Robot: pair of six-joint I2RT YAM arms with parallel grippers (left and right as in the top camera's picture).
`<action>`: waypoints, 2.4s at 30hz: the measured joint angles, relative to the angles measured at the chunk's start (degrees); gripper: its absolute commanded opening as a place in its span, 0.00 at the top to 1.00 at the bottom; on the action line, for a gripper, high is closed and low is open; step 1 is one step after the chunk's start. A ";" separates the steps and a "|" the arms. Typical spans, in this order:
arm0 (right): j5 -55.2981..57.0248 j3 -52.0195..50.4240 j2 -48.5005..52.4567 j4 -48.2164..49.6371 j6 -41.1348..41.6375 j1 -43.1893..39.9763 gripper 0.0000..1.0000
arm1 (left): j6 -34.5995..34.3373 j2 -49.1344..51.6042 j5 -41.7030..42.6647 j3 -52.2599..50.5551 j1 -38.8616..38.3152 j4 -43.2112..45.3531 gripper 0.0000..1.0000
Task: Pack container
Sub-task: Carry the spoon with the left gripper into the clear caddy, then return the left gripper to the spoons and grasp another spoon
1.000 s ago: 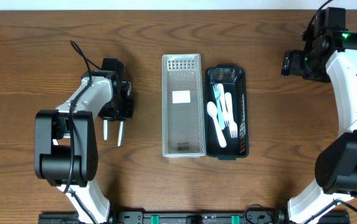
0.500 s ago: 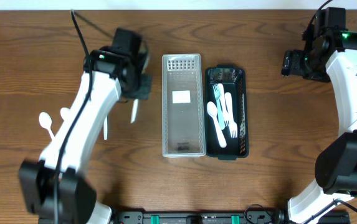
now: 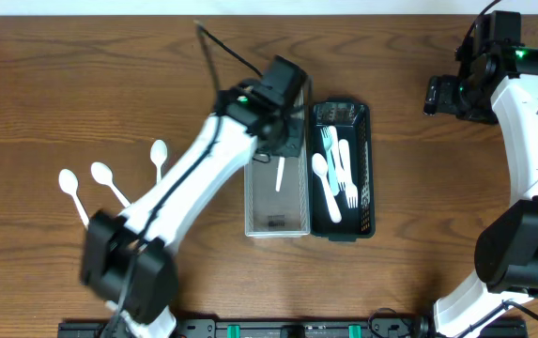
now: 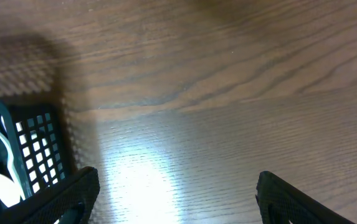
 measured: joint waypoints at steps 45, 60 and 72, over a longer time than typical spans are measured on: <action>0.00 -0.04 0.00 -0.42 0.00 0.00 0.16 | 15.67 -2.08 -8.04 -16.28 40.11 2.03 0.32; 0.02 -0.04 0.00 -0.42 0.00 0.00 0.16 | 21.18 8.04 -3.91 -16.44 40.11 5.95 0.30; 0.00 -0.04 0.00 -0.39 0.00 0.00 0.16 | 22.32 8.17 -3.65 -16.37 40.11 5.29 0.85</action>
